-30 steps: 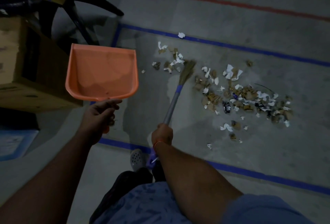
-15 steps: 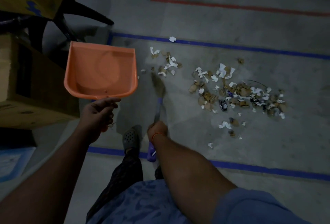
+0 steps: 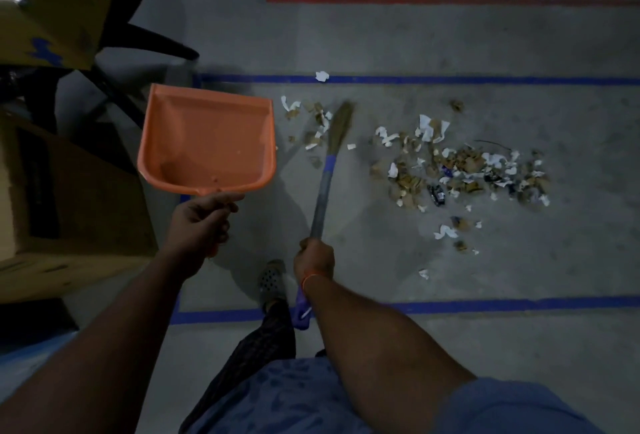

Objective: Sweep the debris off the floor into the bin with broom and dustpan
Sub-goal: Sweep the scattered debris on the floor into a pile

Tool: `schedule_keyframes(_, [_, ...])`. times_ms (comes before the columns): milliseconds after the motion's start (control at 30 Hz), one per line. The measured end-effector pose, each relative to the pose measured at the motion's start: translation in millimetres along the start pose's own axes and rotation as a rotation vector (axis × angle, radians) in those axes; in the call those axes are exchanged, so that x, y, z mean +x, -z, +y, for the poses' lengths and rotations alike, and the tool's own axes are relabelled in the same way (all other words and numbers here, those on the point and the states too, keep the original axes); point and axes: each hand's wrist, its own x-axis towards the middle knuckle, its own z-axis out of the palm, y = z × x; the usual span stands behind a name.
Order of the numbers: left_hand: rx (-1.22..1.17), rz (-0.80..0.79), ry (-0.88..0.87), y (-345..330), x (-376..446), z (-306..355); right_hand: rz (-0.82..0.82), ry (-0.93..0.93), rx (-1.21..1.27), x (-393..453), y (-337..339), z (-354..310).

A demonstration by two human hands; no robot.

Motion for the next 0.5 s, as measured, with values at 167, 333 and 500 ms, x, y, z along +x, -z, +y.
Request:
schedule_keyframes(167, [0.033,0.019,-0.011,42.3,27.1,14.5,-0.087,0.068,-0.101,12.7,-64.4,-39.3])
schedule_keyframes(333, [0.058,0.011,0.013,72.6,43.5,29.1,-0.169,0.081,-0.241,19.6,-95.6,-64.6])
schedule_keyframes(500, [0.049,-0.014,0.030,86.8,60.9,34.0,-0.071,0.017,-0.146,19.8,-79.0,-74.3])
